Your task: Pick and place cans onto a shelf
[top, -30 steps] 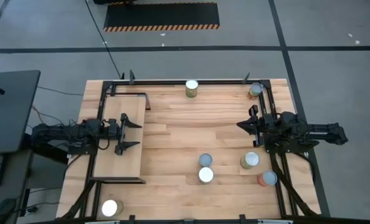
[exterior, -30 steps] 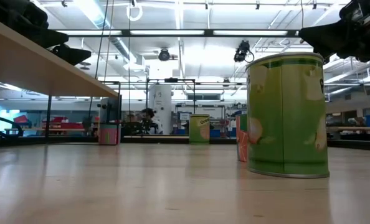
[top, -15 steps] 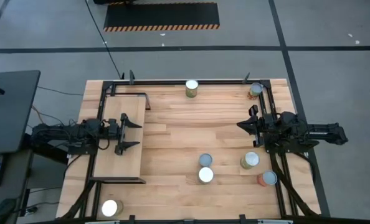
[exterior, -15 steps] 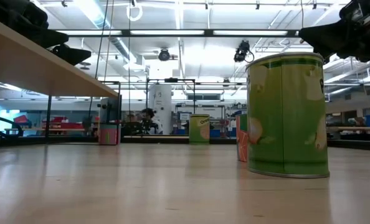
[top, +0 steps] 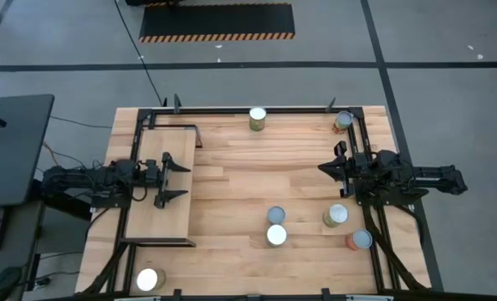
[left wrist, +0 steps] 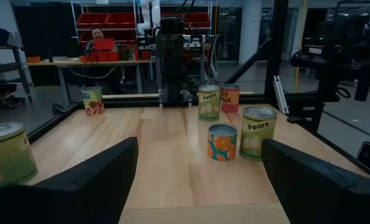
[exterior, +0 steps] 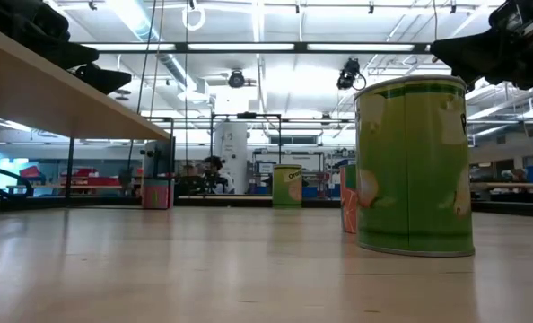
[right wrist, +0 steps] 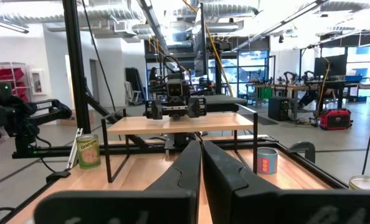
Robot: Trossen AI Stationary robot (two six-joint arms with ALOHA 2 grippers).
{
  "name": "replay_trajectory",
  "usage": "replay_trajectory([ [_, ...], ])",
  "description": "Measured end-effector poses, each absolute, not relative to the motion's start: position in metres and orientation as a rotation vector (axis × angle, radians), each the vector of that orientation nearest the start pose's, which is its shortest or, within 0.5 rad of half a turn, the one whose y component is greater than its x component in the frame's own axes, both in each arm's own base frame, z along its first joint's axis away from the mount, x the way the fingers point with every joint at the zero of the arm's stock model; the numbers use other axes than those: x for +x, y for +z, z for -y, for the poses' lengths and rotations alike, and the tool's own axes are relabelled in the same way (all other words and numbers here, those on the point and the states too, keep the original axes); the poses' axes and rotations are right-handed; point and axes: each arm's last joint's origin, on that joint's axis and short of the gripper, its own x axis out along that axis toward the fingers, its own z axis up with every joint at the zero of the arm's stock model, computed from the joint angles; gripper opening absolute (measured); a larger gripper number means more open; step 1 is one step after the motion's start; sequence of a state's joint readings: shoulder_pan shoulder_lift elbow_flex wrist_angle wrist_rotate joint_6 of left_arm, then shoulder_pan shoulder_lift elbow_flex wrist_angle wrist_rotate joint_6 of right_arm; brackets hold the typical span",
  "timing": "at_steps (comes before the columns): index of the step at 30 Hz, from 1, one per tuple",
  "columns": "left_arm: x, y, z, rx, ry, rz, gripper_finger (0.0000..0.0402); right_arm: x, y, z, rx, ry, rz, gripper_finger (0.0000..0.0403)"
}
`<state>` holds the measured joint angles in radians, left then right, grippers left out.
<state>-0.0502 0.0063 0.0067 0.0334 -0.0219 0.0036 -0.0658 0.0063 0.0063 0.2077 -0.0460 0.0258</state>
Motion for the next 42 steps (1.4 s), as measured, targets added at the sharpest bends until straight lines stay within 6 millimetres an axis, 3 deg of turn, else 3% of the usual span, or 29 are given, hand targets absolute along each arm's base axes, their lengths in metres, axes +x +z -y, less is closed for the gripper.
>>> replay_trajectory([
  [8, 0.097, 0.171, 0.004, 0.014, -0.014, 0.059, 0.0346, 0.096, 0.185, 0.005, 0.014, -0.017, 0.207, 0.0023],
  [10, 0.097, 0.174, 0.004, -0.053, -0.016, 0.095, 0.0346, 0.096, 0.185, 0.005, 0.014, -0.017, 0.207, 0.0023],
  [16, 0.095, 0.188, 0.003, -0.490, -0.038, 0.235, 0.0346, 0.096, 0.185, 0.005, 0.014, -0.017, 0.207, 0.0023],
  [22, 0.088, 0.207, 0.003, -0.576, -0.121, 0.438, 0.0346, 0.096, 0.185, 0.005, 0.014, -0.018, 0.207, 0.0023],
  [26, 0.087, 0.218, 0.003, -0.586, -0.137, 0.474, 0.0346, 0.096, 0.185, 0.005, 0.014, -0.017, 0.207, 0.0023],
  [30, 0.091, 0.244, 0.004, -0.580, -0.162, 0.450, 0.0346, 0.096, 0.185, 0.005, 0.014, -0.017, 0.207, 0.0023],
  [36, 0.116, 0.300, 0.008, -0.653, -0.260, 0.400, 0.0346, 0.095, 0.185, 0.005, 0.014, -0.017, 0.208, 0.0023],
  [42, 0.146, 0.342, 0.014, -0.517, -0.373, 0.341, 0.0346, 0.095, 0.185, 0.005, 0.014, -0.018, 0.207, 0.0023],
])
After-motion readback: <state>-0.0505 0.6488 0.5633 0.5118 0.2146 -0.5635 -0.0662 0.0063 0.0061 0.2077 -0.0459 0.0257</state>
